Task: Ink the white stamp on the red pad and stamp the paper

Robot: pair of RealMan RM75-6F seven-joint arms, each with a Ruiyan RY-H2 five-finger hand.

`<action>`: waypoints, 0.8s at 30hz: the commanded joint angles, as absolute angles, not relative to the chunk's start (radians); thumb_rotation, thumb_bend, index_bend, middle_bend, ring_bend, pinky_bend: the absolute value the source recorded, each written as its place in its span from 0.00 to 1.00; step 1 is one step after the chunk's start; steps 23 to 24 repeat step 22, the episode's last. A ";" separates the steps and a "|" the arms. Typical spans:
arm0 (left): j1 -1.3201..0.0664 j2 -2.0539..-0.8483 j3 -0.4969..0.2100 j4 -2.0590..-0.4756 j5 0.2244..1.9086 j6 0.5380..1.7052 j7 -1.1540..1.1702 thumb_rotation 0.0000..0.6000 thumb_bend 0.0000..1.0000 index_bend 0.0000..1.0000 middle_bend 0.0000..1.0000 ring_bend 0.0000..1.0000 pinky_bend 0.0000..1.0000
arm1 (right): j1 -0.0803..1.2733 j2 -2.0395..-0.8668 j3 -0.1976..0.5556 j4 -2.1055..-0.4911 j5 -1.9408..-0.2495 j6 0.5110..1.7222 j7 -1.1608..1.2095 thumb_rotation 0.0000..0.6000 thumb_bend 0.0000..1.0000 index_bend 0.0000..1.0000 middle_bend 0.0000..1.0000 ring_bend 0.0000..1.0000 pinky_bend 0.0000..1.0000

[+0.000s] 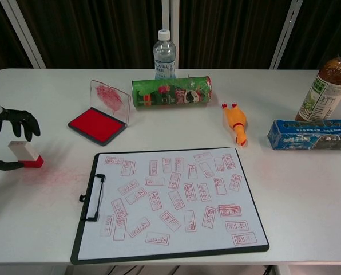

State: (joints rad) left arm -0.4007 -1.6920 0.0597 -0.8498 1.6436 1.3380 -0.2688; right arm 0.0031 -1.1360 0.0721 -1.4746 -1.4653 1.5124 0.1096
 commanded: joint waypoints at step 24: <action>-0.143 -1.155 0.085 -1.469 1.515 1.546 -0.046 0.01 0.00 0.14 0.12 0.06 0.18 | -0.031 -1.146 0.051 -1.367 -1.492 1.548 0.208 1.00 0.30 0.00 0.00 0.00 0.00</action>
